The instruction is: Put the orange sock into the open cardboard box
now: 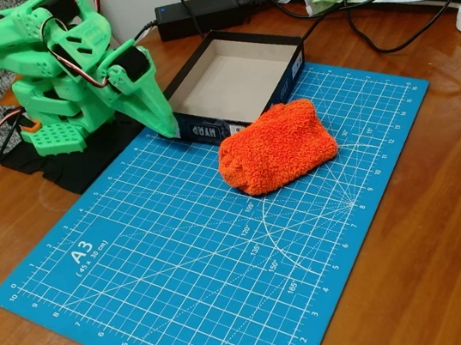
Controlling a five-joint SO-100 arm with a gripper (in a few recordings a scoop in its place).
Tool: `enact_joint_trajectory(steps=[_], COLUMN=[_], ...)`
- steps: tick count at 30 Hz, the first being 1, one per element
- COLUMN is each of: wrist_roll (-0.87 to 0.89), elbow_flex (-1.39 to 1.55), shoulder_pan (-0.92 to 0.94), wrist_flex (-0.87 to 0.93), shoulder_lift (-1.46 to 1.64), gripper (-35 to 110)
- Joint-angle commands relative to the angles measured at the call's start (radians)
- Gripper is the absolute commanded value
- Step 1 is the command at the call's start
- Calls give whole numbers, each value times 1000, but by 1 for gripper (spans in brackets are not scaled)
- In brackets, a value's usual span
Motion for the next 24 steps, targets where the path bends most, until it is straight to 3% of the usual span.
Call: enact_joint_trajectory(steps=[1, 17, 24], wrist_roll=[5, -26, -94], elbow_flex=[12, 12, -8], shoulder_pan=[9, 21, 9], wrist_flex=[-3, -20, -238], shoulder_lift=[20, 11, -212], gripper=[0, 0, 0])
